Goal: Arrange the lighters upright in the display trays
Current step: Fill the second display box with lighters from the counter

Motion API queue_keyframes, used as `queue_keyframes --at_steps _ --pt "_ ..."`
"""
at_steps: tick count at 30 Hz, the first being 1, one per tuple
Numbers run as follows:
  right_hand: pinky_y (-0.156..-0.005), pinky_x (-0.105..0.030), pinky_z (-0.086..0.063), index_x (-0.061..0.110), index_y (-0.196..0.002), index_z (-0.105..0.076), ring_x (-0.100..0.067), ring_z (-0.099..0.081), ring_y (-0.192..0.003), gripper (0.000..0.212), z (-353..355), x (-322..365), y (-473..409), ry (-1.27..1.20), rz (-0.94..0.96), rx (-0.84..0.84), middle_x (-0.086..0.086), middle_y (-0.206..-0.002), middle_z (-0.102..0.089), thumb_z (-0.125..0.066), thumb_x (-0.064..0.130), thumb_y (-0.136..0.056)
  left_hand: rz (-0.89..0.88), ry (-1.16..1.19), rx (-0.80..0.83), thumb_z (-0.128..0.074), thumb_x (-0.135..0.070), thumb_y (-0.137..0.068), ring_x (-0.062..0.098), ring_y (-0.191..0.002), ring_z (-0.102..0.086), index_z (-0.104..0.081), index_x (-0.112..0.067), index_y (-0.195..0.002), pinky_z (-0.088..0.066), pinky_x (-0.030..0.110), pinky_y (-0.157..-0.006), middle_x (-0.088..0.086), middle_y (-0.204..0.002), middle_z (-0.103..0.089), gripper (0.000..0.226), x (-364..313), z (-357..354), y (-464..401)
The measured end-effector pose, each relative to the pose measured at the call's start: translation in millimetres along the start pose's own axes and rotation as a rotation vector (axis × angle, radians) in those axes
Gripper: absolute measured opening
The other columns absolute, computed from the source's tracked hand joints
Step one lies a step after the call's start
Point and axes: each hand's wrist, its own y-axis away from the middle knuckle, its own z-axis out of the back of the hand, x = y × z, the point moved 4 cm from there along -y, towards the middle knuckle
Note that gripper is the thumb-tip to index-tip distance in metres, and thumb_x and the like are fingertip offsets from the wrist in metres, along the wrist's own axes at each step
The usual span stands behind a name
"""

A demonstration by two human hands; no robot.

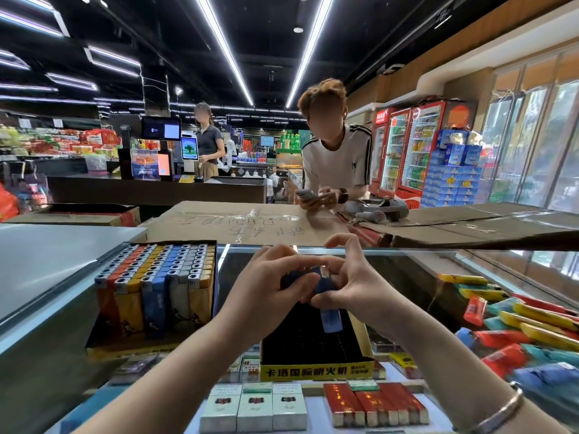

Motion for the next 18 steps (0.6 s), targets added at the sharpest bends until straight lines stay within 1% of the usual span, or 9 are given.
queue_keyframes --at_steps 2,4,6,8,11,13,15,16,18 --pt "-0.080 -0.031 -0.055 0.028 -0.115 -0.029 -0.025 -0.068 -0.093 0.071 -4.0 -1.7 0.2 0.045 -0.018 0.026 -0.010 -0.107 -0.066 -0.066 -0.015 -0.073 0.034 0.038 0.045 -0.060 -0.040 -0.084 0.001 -0.092 -0.048 -0.056 -0.053 -0.104 -0.042 0.023 -0.077 -0.021 -0.090 -0.053 0.024 1.6 -2.9 0.4" --pt "-0.085 -0.033 -0.054 0.031 -0.120 -0.028 -0.024 -0.067 -0.100 0.076 -7.0 -2.9 0.1 0.083 -0.023 0.035 -0.010 -0.112 -0.065 -0.067 -0.014 -0.073 0.072 0.072 0.078 -0.060 -0.042 -0.082 -0.001 -0.093 -0.050 -0.057 -0.054 -0.095 -0.044 0.024 -0.079 -0.023 -0.092 -0.054 0.019 4.2 -5.2 0.6" --pt "-0.089 -0.035 -0.053 0.031 -0.123 -0.026 -0.026 -0.066 -0.102 0.078 -9.0 -4.2 0.1 0.088 -0.028 0.035 -0.013 -0.114 -0.065 -0.065 -0.016 -0.074 0.115 0.101 0.094 -0.061 -0.041 -0.080 -0.001 -0.090 -0.053 -0.059 -0.051 -0.087 -0.047 0.027 -0.079 -0.023 -0.090 -0.058 0.012 6.9 -5.8 0.7" --pt "-0.091 -0.036 -0.052 0.029 -0.123 -0.028 -0.027 -0.066 -0.101 0.075 -9.2 -3.8 0.3 0.088 -0.026 0.028 -0.014 -0.113 -0.065 -0.064 -0.016 -0.075 0.161 0.169 0.113 -0.063 -0.037 -0.081 0.001 -0.084 -0.059 -0.063 -0.043 -0.087 -0.051 0.025 -0.075 -0.017 -0.085 -0.065 0.008 8.8 -5.4 0.4" --pt "-0.086 -0.033 -0.054 0.020 -0.117 -0.040 -0.023 -0.067 -0.098 0.057 -5.6 -0.3 0.6 0.032 -0.008 -0.013 -0.014 -0.106 -0.067 -0.063 -0.013 -0.077 0.223 0.250 0.072 -0.064 -0.026 -0.085 0.000 -0.072 -0.063 -0.062 -0.034 -0.087 -0.050 0.018 -0.064 -0.016 -0.078 -0.067 0.008 12.5 -0.1 -0.8" --pt "-0.084 -0.029 -0.055 0.015 -0.110 -0.049 -0.020 -0.066 -0.098 0.039 2.5 1.0 0.5 0.062 0.025 -0.125 -0.012 -0.104 -0.066 -0.063 -0.008 -0.080 0.271 0.283 -0.003 -0.061 -0.021 -0.086 -0.001 -0.063 -0.059 -0.062 -0.032 -0.086 -0.046 0.014 -0.056 -0.015 -0.068 -0.064 0.011 17.8 7.5 -1.0" --pt "-0.082 -0.023 -0.053 0.017 -0.104 -0.057 -0.014 -0.063 -0.098 0.026 16.7 0.3 0.6 0.204 0.065 -0.304 -0.003 -0.102 -0.065 -0.064 0.002 -0.084 0.278 0.246 -0.079 -0.061 -0.017 -0.086 -0.002 -0.056 -0.055 -0.065 -0.032 -0.082 -0.042 0.013 -0.050 -0.012 -0.061 -0.061 0.017 23.3 16.7 -0.6" --pt "-0.080 -0.020 -0.051 0.018 -0.103 -0.058 -0.011 -0.060 -0.098 0.022 23.6 -0.9 0.7 0.286 0.065 -0.371 0.001 -0.101 -0.063 -0.063 0.006 -0.085 0.266 0.200 -0.097 -0.062 -0.015 -0.085 -0.002 -0.055 -0.054 -0.066 -0.032 -0.080 -0.042 0.013 -0.049 -0.012 -0.061 -0.060 0.018 24.4 20.3 -0.4" --pt "-0.076 -0.016 -0.044 0.023 -0.104 -0.058 -0.006 -0.055 -0.097 0.022 33.1 -7.3 0.4 0.411 -0.001 -0.398 0.007 -0.100 -0.059 -0.062 0.010 -0.087 0.248 0.111 -0.111 -0.065 -0.012 -0.083 -0.001 -0.056 -0.053 -0.066 -0.030 -0.078 -0.043 0.014 -0.050 -0.012 -0.066 -0.060 0.019 24.7 24.7 -0.5"
